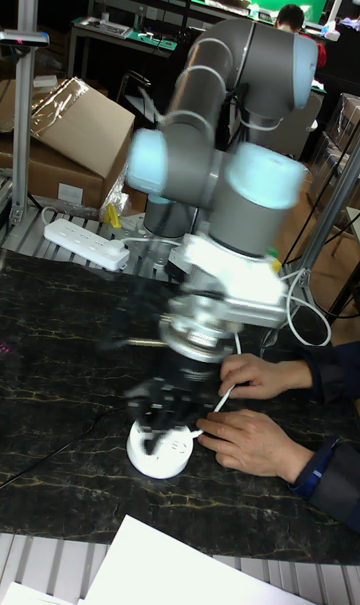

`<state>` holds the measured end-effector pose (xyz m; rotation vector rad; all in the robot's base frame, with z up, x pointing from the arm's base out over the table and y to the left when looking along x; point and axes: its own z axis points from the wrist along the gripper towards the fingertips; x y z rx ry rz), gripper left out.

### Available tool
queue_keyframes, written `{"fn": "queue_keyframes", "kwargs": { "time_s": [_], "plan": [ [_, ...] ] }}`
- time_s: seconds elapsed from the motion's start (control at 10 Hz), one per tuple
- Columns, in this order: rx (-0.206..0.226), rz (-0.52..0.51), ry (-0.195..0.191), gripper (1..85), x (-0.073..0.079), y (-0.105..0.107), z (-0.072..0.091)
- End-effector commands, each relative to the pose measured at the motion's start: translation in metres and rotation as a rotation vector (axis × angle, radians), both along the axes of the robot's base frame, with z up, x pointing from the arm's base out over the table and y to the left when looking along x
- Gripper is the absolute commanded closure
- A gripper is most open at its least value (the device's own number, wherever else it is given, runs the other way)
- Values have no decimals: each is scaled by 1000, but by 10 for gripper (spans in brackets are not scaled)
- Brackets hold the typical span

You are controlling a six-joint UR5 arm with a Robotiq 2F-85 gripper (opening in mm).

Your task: Plug in the power cord of the desk lamp, turn on the socket, and light up the desk lamp

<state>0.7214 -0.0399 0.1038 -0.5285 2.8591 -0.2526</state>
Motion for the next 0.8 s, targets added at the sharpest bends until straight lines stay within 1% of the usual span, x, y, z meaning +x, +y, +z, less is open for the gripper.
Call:
{"fn": "queue_keyframes", "kwargs": {
  "time_s": [0.0, 0.1, 0.2, 0.3, 0.4, 0.5, 0.6, 0.7],
  "plan": [
    [-27, 132, 12, 847, 18, -108, 26],
    [-41, 136, 9, 847, 17, -137, 30],
    [-102, 181, 0, 847, 11, -160, 28],
    [-91, 191, 2, 847, -1, -171, 17],
    [-115, 228, 47, 847, -18, -183, 10],
    [-207, 300, 99, 847, -29, -207, 10],
    [-232, 312, 115, 847, -38, -217, 9],
    [-246, 321, 93, 847, -41, -226, 2]
  ]
}}
